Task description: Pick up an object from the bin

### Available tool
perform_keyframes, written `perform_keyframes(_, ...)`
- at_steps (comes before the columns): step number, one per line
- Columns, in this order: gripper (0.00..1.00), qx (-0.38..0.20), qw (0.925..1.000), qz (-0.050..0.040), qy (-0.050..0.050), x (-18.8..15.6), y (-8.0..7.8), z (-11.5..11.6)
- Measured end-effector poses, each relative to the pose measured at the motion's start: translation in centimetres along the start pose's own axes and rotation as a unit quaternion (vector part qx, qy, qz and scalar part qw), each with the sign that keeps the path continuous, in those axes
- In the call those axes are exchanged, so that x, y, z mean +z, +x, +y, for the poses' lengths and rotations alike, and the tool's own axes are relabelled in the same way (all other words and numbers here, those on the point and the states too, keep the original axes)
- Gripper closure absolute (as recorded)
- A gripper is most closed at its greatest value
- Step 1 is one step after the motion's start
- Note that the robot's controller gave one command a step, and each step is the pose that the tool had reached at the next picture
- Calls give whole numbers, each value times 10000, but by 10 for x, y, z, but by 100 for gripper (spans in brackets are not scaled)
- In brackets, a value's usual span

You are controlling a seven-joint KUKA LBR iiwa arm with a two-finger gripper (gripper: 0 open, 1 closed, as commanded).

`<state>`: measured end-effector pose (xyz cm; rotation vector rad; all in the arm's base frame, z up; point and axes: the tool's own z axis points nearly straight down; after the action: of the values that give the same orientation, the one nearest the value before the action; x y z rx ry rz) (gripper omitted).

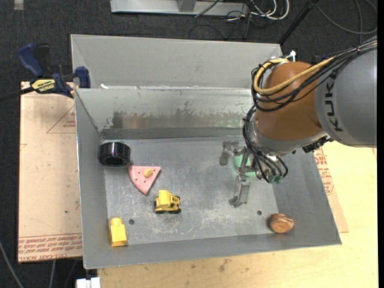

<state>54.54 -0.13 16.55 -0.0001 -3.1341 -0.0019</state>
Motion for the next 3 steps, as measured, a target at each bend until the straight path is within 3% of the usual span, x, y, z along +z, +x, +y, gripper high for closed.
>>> perform_keyframes(1, 0, 0, 10000, -40, 0, -5, -1, 0)
perform_keyframes(2, 0, -356, 9993, -66, 19, 9, -15, 21)
perform_keyframes(3, 0, -871, 9962, -64, 3, 75, -6, 55)
